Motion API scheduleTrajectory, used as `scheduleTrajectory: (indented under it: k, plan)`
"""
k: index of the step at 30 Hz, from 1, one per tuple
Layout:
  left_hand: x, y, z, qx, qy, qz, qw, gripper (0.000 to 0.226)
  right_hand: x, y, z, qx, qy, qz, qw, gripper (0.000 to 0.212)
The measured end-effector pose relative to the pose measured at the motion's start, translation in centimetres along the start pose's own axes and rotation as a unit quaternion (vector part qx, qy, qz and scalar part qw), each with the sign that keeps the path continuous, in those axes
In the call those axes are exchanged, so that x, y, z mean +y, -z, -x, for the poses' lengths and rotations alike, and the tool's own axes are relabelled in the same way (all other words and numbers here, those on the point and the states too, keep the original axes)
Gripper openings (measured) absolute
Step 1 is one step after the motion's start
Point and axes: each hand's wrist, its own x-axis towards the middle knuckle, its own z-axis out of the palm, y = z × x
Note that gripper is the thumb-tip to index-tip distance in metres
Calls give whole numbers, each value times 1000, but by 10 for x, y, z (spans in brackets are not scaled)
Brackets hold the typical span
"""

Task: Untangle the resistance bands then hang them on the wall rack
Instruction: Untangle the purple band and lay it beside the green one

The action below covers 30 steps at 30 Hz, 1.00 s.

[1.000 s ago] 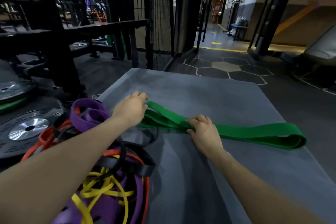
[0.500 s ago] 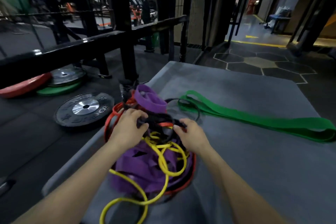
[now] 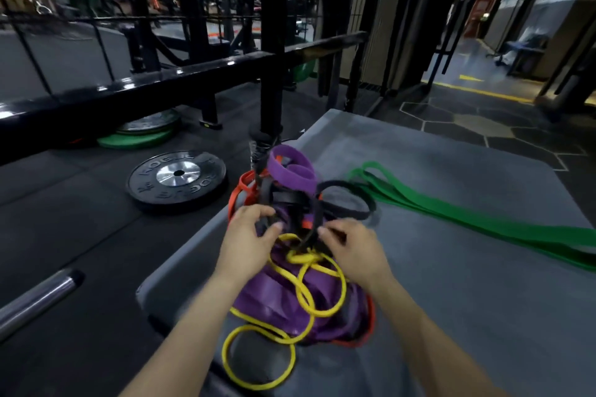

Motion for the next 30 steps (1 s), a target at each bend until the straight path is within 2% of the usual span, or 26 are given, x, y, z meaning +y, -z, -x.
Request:
scheduleTrajectory:
  k: [4, 9, 12, 14, 16, 18, 21, 22, 26, 30]
  plan:
    - [0, -1, -14, 15, 2, 10, 1000, 22, -4, 10, -38, 107, 10, 41, 993, 25]
    - [5, 2, -57, 28, -3, 2, 1000, 20, -15, 2, -91, 130, -6, 39, 991, 12]
    - [-6, -7, -74, 1, 13, -37, 999, 25, -6, -8, -117, 59, -7, 38, 998, 35]
    - [-12, -14, -82, -23, 40, -48, 998, 29, 2, -16, -127, -22, -3, 44, 999, 33]
    - [-16, -19, -87, -39, 50, -56, 996, 32, 8, -21, -130, -68, 10, 44, 997, 29]
    - [-17, -23, -88, -44, 54, -48, 996, 34, 11, -21, -132, -66, 7, 56, 996, 33]
    - [-15, -22, -84, -56, 64, -35, 996, 40, 8, -18, -129, -65, 15, 80, 995, 12]
    - [-14, -20, -82, -57, 60, -32, 996, 40, 5, -16, -126, -61, 18, 75, 995, 14]
    - [4, -4, -80, -23, 29, -14, 999, 38, -16, 16, -113, 33, 67, 16, 997, 18]
    - [41, 17, -79, 20, -25, 58, 998, 27, -59, 71, -92, 31, 132, -37, 990, 15]
